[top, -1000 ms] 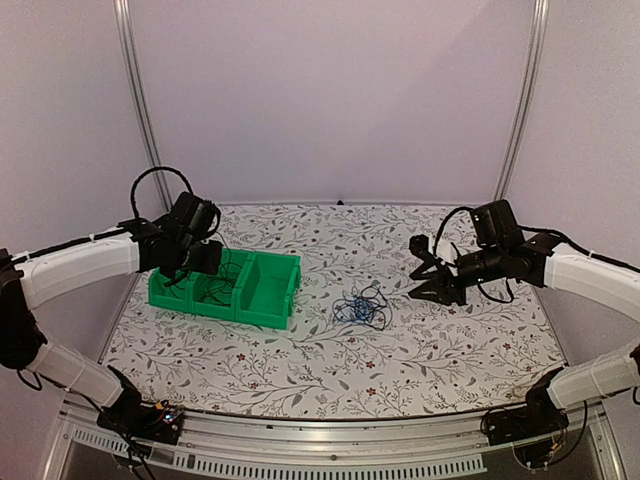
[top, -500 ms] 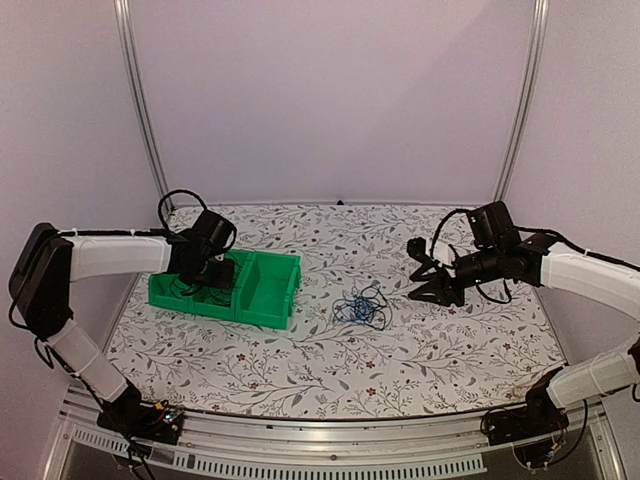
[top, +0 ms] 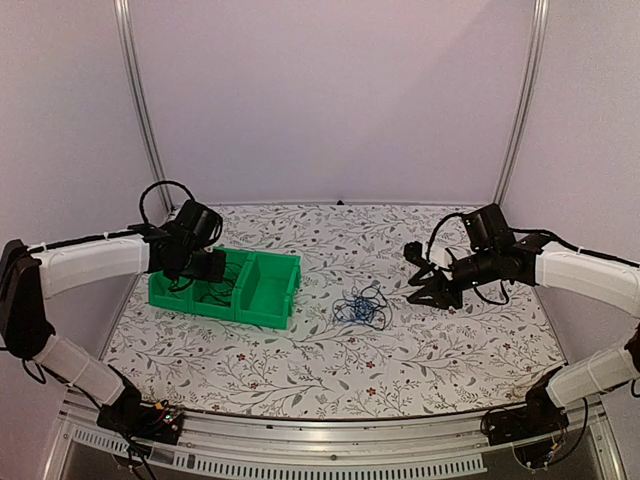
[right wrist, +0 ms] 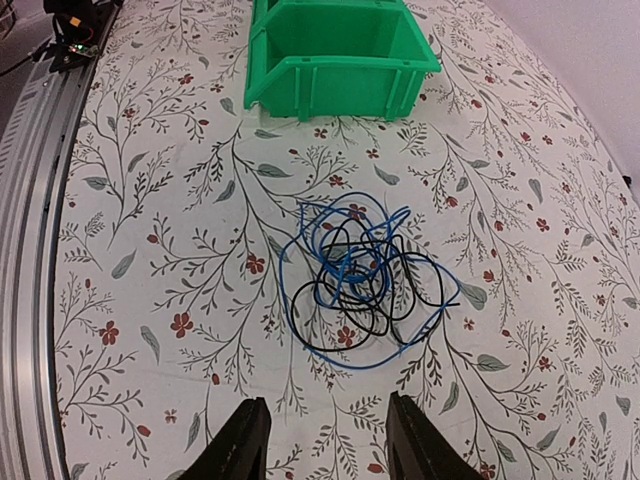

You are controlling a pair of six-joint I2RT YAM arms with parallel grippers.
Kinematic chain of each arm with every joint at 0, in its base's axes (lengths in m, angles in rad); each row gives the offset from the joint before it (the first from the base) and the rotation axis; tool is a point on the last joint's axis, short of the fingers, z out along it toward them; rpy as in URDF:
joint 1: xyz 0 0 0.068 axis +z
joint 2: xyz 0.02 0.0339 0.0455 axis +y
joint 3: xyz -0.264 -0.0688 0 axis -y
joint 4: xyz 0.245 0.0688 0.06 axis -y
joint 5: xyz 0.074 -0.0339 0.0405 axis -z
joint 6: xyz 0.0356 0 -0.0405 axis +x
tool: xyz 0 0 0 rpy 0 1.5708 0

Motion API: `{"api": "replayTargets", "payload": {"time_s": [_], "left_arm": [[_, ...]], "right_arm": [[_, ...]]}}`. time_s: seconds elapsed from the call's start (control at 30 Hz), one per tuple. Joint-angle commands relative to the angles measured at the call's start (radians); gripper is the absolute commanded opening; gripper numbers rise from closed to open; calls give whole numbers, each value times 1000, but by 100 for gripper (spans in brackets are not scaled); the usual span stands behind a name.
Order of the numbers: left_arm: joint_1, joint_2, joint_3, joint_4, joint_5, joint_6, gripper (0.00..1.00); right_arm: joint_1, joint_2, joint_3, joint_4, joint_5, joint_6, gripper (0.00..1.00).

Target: Untangle the cables

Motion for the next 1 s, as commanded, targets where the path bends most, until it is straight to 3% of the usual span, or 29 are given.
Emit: {"api": "replayTargets", "payload": {"time_s": [0.0,0.13,0.27,0.47,0.53,0.57,0.63,0.67,0.77,0.9,0.97], "left_arm": [[10,-96,47,-80,-7,37,47],[-7,-199,50,-11,83,64,50],[-109,-238,75,42,80,-25,53],[-369,-99,172,129,-81,13,54],[-440,-43,205,145,-213,39,57],[-465,-15,215,151,-321,37,60],[-487,33,217,154,-508,-64,93],[-484,58,215,146,-542,-96,99],[-492,98,215,212,-375,-49,99],[-514,61,85,471,-83,-47,87],[-518,44,51,528,-20,-85,82]], "right_arm": [[-3,16,1,-8,11,-7,44],[-2,33,6,5,33,10,44],[-2,82,30,23,91,47,42],[-1,187,74,61,166,124,36],[-2,232,112,47,170,144,36],[-3,253,135,35,169,148,35],[-3,314,185,22,180,167,36],[-3,333,203,21,178,174,37],[-3,400,261,20,159,189,39],[-3,497,347,-8,99,224,39],[-6,545,381,-20,98,240,39]]}}
